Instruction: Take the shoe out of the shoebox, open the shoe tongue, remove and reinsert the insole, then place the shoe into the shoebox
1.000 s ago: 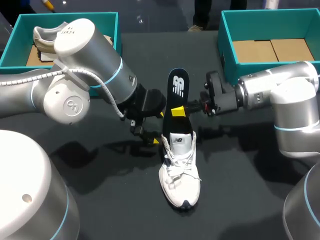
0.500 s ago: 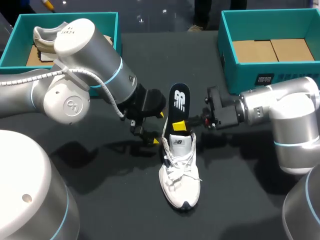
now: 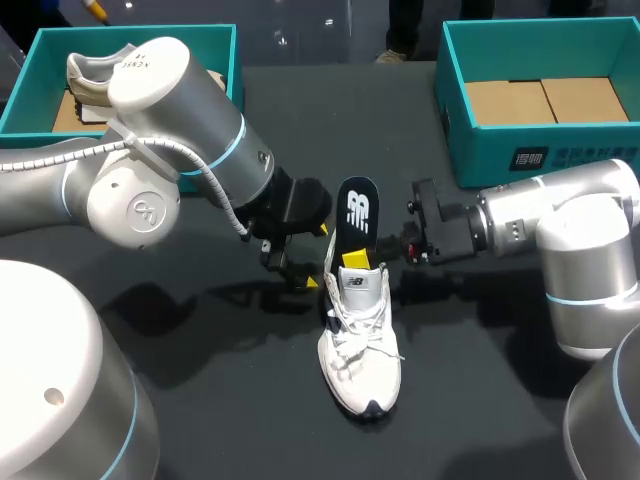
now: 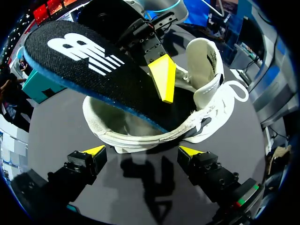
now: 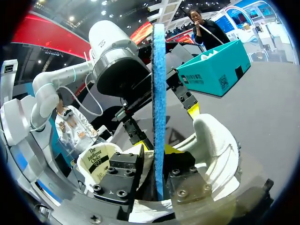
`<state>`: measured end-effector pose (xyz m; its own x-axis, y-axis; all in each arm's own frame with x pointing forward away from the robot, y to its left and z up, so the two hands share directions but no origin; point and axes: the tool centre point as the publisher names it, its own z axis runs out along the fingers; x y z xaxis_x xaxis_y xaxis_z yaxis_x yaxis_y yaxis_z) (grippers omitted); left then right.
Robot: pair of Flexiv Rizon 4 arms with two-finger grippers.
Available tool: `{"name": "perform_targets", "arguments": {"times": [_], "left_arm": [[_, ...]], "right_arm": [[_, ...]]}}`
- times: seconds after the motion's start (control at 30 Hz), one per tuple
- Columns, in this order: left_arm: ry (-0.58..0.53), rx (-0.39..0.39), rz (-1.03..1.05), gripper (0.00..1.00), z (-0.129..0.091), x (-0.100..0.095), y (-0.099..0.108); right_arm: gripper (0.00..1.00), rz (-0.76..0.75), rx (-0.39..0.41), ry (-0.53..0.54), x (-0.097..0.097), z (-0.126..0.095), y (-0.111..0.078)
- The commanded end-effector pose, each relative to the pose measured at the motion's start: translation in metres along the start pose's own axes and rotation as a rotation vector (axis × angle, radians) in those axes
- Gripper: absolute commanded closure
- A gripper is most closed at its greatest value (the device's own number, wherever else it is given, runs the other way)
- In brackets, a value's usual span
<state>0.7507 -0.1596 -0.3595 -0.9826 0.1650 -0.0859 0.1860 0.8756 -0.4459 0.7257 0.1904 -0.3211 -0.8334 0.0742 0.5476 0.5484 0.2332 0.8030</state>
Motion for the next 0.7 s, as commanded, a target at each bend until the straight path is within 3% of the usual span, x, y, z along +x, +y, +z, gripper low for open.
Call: {"name": "perform_targets", "arguments": {"times": [0.03, 0.33, 0.4, 0.43, 0.47, 0.7], "left_arm": [[0.0, -0.003, 0.0, 0.0, 0.001, 0.0, -0.001], [0.0, -0.003, 0.0, 0.0, 0.001, 0.0, -0.001], [0.0, -0.003, 0.0, 0.0, 0.001, 0.0, -0.001], [0.0, -0.003, 0.0, 0.0, 0.001, 0.0, -0.001], [0.0, -0.003, 0.0, 0.0, 0.001, 0.0, -0.001], [0.0, -0.003, 0.0, 0.0, 0.001, 0.0, -0.001]], "right_arm": [[0.77, -0.013, 0.017, -0.009, -0.001, -0.002, 0.012], [0.76, -0.044, 0.035, -0.026, -0.008, -0.011, 0.031], [0.8, -0.046, 0.038, -0.027, -0.009, -0.012, 0.034], [0.87, -0.045, 0.039, -0.027, -0.011, -0.012, 0.035], [1.0, -0.04, 0.042, -0.026, -0.012, -0.012, 0.035], [1.0, 0.019, 0.055, 0.007, -0.017, 0.0, 0.018]]}}
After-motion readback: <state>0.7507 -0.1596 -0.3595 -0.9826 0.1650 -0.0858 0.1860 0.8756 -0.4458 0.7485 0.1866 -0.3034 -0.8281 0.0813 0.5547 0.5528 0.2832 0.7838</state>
